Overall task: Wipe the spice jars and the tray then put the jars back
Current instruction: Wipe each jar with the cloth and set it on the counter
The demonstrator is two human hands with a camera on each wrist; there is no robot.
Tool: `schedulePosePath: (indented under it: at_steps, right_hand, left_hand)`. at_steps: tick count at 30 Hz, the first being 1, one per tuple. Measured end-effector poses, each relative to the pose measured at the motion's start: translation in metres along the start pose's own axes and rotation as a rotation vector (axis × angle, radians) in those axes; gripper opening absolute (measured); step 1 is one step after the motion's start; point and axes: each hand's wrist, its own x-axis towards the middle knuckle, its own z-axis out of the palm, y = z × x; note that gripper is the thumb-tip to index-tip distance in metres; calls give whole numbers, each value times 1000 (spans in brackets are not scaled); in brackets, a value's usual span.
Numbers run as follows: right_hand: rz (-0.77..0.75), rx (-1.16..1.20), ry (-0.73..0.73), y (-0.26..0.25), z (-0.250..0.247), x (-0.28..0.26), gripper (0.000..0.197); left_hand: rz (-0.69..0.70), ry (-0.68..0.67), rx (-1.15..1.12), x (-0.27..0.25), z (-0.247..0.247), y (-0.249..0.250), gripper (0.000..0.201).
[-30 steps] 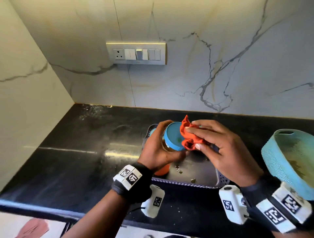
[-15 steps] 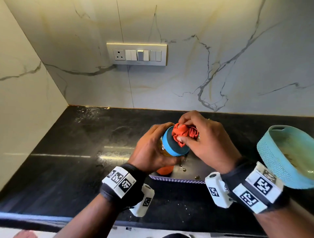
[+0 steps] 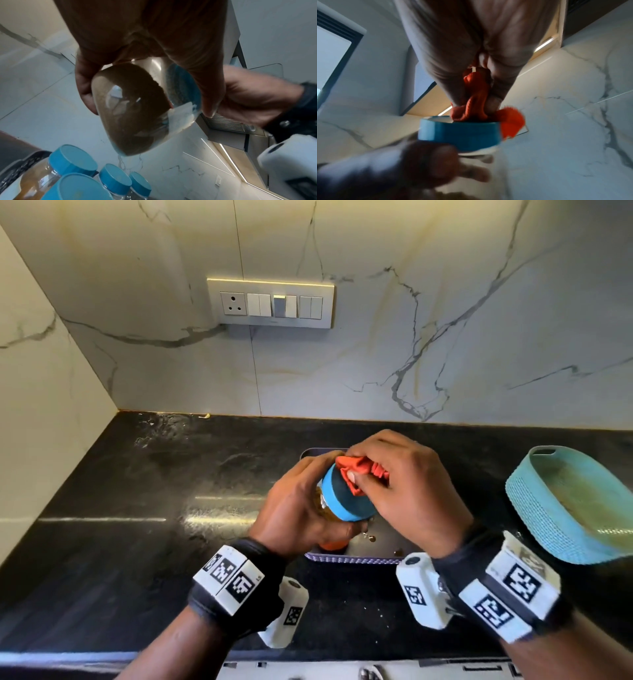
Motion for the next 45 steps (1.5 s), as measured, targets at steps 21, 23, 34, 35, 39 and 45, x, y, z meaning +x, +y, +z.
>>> schedulePosePath:
  at_steps: [21,23,34,35,39,45]
  right_hand:
    - [-105,135,-41,17,-31,6,20]
    - [-141,84,-54,19,-34,11,19]
    - [60,16,65,48,-42,21,17]
    - [39,39,65,45,-43,20,16]
    - [-58,151,71,40,-50,11,17]
    - [-128,61,-65,50,-67,-12,23]
  left_hand:
    - [33,9,-19,41,13,13,83]
    - [32,5,5,46,17,19,84]
    - [70,-25,145,62,32,27,91]
    - [58,-27,144,63,31,29,92]
    - [31,-19,143,72,31,37,92]
    - [3,38,137,70,33,40,92]
